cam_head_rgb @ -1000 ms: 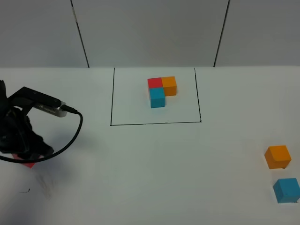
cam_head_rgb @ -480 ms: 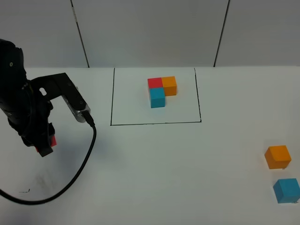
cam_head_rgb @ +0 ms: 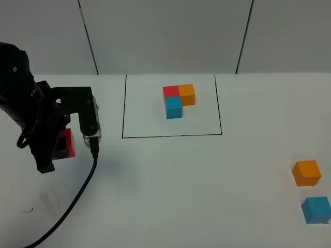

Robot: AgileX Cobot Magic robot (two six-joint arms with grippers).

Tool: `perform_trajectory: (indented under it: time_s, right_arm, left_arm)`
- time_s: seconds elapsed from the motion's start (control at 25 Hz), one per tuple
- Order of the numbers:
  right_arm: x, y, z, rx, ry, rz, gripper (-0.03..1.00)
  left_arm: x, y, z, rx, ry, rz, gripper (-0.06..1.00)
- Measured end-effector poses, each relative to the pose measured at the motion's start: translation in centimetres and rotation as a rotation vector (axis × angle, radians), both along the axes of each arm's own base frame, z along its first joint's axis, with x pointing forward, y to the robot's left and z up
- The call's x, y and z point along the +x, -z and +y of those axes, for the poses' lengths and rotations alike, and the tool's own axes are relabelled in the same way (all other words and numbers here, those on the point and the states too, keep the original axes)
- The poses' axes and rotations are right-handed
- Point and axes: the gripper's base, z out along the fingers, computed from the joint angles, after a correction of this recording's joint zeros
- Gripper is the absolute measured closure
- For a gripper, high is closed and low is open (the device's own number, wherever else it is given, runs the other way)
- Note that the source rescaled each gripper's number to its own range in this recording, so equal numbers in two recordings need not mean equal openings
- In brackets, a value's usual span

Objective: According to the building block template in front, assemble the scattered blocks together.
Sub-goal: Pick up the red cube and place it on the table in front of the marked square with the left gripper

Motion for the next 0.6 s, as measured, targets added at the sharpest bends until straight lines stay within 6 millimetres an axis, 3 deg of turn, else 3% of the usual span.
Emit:
perform_trajectory:
  time_s: [0.4, 0.6]
  right_arm:
    - [0.0, 0.0, 0.0, 0.000, 0.000, -0.001, 0.26]
    - [0.0, 0.0, 0.0, 0.000, 0.000, -0.001, 0.26]
  left_arm:
    - [-0.3, 0.0, -0.5, -0.076, -0.077, 0.039, 0.94]
    - [0.0, -0.1, -1.3, -0.073, 0.031, -0.018, 0.94]
